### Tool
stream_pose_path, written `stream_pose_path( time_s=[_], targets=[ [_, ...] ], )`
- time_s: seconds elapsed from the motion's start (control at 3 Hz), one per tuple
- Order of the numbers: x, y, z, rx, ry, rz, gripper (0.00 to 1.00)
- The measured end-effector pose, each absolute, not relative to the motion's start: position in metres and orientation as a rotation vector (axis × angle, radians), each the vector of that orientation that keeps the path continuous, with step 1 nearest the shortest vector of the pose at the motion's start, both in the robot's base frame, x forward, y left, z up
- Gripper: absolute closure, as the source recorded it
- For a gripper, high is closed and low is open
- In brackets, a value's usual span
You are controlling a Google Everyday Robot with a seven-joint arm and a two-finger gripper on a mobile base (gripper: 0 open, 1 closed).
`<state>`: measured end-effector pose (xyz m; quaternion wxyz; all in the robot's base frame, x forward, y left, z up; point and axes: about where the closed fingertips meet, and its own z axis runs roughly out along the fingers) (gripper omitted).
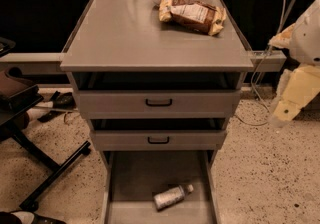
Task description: Pick blue plastic bottle from bottom drawer and place on counter
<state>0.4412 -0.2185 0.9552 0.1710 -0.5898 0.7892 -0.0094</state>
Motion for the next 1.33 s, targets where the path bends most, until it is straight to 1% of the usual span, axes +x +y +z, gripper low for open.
stream_pose_path(
  time_s=[0.33,0.67,1.0,1.33],
  targets=[
    [0.446,-0.218,0.899,-1.581,2.283,0.088,0.0],
    [0.45,-0.205,0.836,-1.508,2.301,0.181,0.0],
    [0.449,-0.177,0.771,-1.494,2.286,0.294,0.0],
    [0.449,-0.177,0.771,-1.494,2.286,0.294,0.0]
  ],
)
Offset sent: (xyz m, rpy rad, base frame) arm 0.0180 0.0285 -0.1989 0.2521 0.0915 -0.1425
